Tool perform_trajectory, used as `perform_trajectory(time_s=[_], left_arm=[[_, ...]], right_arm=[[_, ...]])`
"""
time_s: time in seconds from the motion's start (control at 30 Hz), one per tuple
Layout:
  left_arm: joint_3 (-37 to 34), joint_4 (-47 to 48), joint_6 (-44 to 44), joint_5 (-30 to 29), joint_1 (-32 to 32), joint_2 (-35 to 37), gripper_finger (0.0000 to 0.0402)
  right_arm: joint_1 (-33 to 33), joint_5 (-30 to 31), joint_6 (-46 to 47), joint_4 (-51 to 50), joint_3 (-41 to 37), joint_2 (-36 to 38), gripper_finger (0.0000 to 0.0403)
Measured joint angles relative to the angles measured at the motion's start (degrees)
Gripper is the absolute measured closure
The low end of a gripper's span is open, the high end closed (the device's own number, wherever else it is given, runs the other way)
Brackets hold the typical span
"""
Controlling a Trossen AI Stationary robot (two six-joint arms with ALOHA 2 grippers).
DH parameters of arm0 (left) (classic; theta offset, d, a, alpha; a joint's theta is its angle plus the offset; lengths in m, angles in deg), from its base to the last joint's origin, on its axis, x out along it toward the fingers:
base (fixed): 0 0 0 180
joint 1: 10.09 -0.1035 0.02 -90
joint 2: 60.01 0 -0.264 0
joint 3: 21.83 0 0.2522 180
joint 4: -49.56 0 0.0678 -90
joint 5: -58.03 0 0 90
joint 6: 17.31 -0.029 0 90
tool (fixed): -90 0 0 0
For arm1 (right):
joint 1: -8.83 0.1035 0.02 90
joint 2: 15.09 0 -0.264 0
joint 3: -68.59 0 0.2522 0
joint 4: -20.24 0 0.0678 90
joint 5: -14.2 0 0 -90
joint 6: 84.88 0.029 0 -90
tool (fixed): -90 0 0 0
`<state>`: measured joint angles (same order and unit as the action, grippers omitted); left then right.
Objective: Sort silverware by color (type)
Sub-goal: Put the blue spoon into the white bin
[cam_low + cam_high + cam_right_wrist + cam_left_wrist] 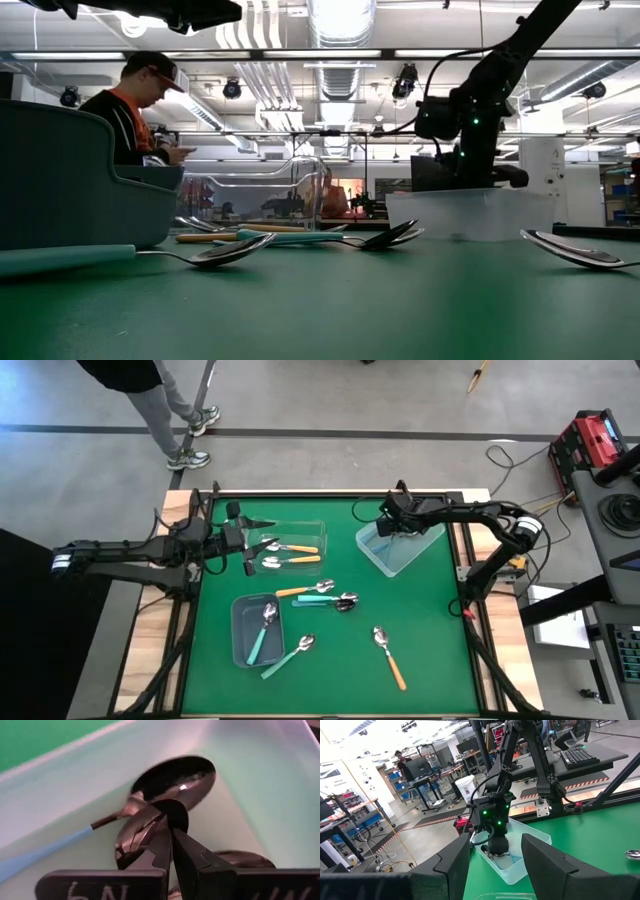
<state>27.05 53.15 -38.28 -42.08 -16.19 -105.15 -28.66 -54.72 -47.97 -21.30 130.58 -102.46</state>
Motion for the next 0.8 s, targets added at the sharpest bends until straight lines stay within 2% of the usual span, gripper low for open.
perform_trajectory(time_s=[0.4,0.8], left_arm=[[0.0,0.0,-0.2,0.0,0.0,0.0,0.0239],[0.0,-0.1,-0.4,0.0,0.0,0.0,0.0239]], right_arm=[[1.8,-0.4,2.2,0.9,0.1,0.1,0.0394],[2.3,0.3,2.1,2.8,0.1,-3.6,0.0394]])
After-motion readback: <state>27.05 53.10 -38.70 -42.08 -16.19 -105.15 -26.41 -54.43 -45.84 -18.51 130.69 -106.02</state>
